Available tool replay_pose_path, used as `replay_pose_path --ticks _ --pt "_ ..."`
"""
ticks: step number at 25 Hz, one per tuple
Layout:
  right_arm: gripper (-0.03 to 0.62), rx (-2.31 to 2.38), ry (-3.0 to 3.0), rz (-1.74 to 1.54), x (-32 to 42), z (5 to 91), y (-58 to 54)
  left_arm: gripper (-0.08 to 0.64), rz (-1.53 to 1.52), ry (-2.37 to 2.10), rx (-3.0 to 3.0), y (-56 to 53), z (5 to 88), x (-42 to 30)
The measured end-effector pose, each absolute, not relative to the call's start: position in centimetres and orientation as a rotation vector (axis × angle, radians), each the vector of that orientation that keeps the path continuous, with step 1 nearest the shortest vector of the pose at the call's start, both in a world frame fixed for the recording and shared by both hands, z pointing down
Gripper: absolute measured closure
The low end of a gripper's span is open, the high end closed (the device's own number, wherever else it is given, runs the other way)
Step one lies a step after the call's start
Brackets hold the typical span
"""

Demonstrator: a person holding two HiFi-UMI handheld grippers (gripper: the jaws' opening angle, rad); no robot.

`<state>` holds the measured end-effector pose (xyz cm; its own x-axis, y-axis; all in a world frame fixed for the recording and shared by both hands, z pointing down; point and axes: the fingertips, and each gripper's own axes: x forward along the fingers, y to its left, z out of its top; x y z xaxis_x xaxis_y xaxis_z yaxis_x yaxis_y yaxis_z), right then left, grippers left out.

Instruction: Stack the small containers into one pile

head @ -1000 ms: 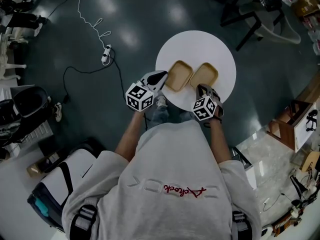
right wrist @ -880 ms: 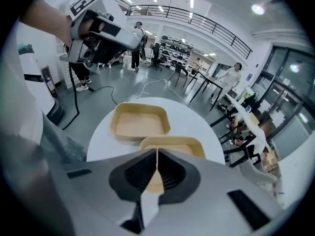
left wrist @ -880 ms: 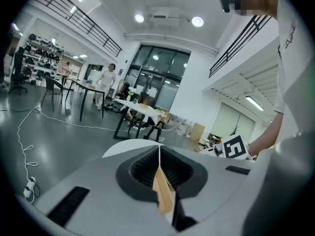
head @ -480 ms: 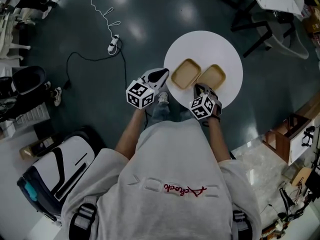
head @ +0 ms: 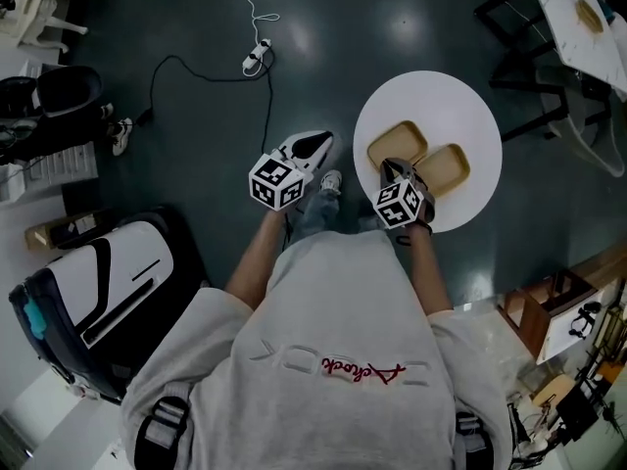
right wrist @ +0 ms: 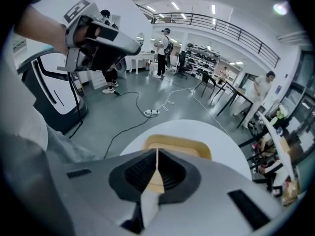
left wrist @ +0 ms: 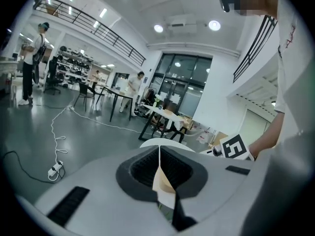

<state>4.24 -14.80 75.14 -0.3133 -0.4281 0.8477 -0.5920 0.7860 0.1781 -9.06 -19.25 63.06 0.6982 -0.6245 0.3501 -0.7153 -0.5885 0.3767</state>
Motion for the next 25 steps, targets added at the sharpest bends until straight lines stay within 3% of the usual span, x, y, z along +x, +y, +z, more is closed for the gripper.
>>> replay_pose_path --ticks 5,7,10,19,25 --pt "0.564 0.663 -1.997 0.294 1.0 76.1 -13.7 0.541 0.233 -1.079 2.374 -18.6 63.5 -11.7" --pt "0.477 0.609 -1.998 0.345 0.1 76.9 -12.9 0.541 0.228 -1.089 2.364 -18.5 63.6 -12.3" --pt "0.456 0.57 -1.969 0.351 -0.4 77.9 -12.4 0.541 0.223 -1.095 2.357 -18.5 63.7 -12.9" --pt "0.459 0.584 -1.895 0.355 -0.4 80.0 -12.5 0.541 0.225 -1.086 2.331 -18.0 64.7 -14.3" --pt "0.534 0.599 -1.85 0.311 0.3 80.8 -12.7 0.541 0.229 -1.068 2.333 -18.1 65.2 -14.6"
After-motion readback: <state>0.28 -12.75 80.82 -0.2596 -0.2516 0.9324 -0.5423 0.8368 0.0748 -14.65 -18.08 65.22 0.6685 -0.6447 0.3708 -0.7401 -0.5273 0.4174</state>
